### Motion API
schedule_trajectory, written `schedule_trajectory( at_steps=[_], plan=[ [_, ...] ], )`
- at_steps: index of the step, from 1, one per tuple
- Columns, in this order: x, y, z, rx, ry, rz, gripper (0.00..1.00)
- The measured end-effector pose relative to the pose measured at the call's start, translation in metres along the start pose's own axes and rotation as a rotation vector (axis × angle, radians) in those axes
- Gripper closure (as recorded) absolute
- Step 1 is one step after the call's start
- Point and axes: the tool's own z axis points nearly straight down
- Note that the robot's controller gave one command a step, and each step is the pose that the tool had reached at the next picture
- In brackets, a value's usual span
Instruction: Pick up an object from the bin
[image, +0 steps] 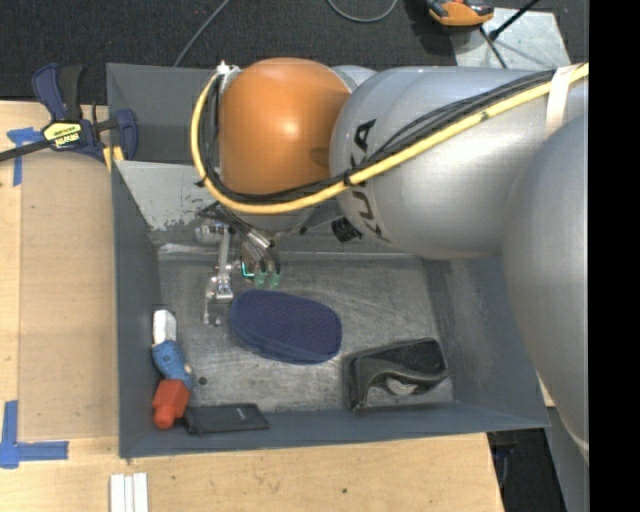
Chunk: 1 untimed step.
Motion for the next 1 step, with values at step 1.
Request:
schedule_trajectory(
  at_steps=[1],
  plan=[
    [0.0405, -0.0774, 0.1043, 0.004, 0.001, 0.150, 0.00]
  ],
)
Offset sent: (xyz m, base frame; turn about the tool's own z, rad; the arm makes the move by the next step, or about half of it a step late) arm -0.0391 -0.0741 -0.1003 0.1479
